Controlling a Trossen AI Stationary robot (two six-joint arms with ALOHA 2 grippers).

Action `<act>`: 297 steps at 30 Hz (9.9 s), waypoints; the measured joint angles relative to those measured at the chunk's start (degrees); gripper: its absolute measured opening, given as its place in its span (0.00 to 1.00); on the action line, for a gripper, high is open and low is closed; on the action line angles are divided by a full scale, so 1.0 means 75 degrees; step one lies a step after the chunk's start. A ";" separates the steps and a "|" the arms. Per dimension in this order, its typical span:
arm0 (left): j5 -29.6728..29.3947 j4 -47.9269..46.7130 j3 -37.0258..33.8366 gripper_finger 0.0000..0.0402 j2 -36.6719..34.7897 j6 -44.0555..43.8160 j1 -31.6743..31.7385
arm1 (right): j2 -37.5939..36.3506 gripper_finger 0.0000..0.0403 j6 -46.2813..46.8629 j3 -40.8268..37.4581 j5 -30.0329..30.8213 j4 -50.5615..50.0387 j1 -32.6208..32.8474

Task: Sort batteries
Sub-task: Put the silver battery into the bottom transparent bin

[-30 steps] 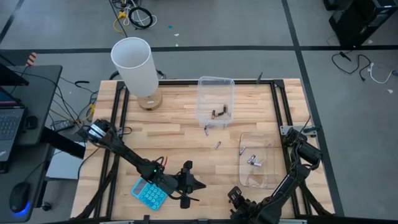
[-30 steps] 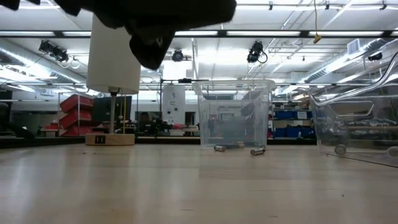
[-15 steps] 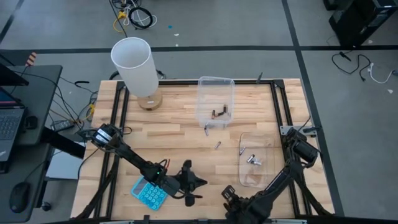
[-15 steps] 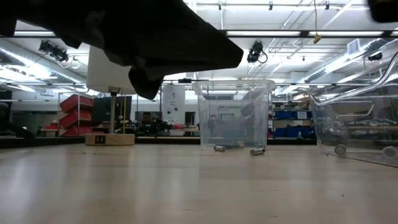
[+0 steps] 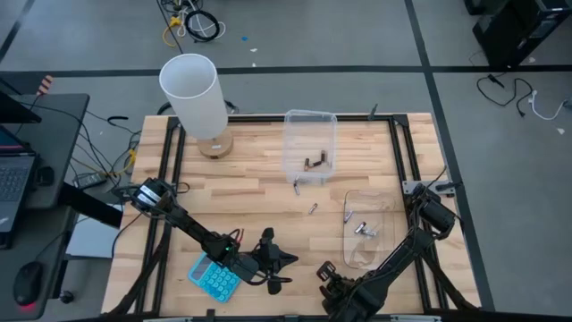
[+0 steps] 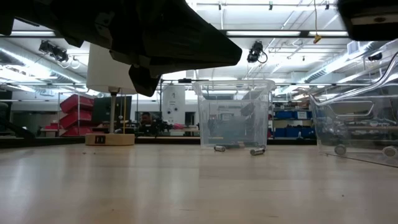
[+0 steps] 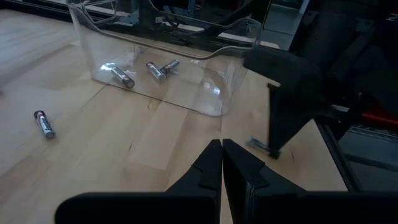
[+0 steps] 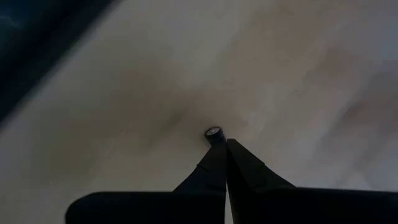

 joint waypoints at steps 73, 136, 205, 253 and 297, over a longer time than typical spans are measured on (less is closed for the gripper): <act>-0.1263 -0.3462 0.0594 0.38 0.1059 -0.3214 -0.0682 | -0.0252 0.00 0.5432 0.1201 0.2462 -0.3414 0.1273; 0.0560 0.0876 0.0545 0.04 -0.0906 0.7194 0.0742 | -0.2786 0.00 0.1433 0.1204 0.4592 -0.1353 0.0319; 0.1581 0.2177 0.0542 0.19 -0.0979 0.8216 0.1259 | -0.2933 0.05 0.1441 0.1201 0.4322 -0.1715 -0.0327; -0.5582 0.0696 0.0542 0.27 -0.0973 0.7997 0.0700 | -0.7008 0.05 0.6787 -0.3365 0.0259 -0.3590 -0.2016; -0.5369 0.0619 0.0542 0.27 -0.0973 0.7391 0.0697 | -0.6249 0.18 0.6776 -0.5633 -0.2151 -0.1718 -0.2845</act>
